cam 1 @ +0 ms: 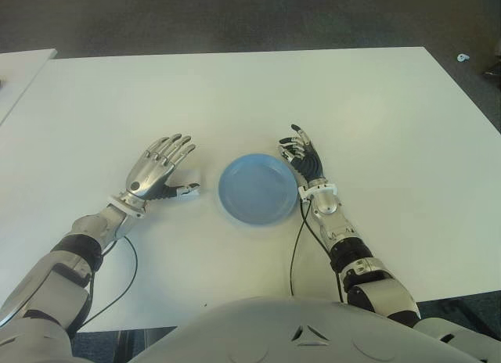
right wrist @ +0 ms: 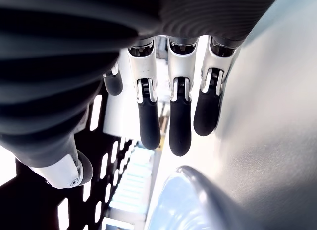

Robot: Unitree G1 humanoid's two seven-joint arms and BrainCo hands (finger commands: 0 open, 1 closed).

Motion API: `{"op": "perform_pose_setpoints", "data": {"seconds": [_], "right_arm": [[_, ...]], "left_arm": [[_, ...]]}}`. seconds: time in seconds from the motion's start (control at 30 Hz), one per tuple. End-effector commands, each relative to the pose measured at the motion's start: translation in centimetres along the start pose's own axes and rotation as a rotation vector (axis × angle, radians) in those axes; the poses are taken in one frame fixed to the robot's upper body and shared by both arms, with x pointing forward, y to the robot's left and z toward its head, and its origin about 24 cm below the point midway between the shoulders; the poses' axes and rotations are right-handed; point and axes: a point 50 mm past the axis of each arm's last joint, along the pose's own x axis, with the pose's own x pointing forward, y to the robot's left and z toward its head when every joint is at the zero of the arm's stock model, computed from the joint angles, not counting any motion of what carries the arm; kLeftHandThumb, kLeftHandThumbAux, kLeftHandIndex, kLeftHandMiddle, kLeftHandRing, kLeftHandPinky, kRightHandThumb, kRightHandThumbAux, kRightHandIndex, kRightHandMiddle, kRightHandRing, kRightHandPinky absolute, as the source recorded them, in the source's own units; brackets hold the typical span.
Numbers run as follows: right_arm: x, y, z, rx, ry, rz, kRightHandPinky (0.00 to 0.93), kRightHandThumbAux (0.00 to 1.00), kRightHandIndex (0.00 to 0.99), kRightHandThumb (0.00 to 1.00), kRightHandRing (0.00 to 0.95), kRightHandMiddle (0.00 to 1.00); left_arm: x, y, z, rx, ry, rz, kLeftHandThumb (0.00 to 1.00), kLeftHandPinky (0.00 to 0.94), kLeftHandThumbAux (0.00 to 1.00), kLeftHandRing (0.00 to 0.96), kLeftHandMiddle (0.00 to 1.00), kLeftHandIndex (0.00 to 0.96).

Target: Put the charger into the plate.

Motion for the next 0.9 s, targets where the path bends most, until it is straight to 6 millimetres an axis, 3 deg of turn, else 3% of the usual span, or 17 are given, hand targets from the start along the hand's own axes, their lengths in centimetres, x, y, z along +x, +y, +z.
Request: {"op": "perform_pose_setpoints", "data": {"seconds": [0.03,0.9], "right_arm": [[-1.4,0.4,-2.2,0.006,0.111,0.014,0.325,0.622,0.032,0.000,0.395,0.359],[-1.5,0.2,-2.4,-0.039,0.095,0.019,0.342,0.608,0.021,0.000,0.407,0.361]], "left_arm": [[-0.9,-0.9,0.0,-0.032,0.000,-0.146,0.167,0.000,0.193,0.000,0.000,0.000],[-1.3,-0.1,-1.2,-0.042,-0.020,-0.310,0.216,0.000,0.188,0.000,0.000,0.000]]}}
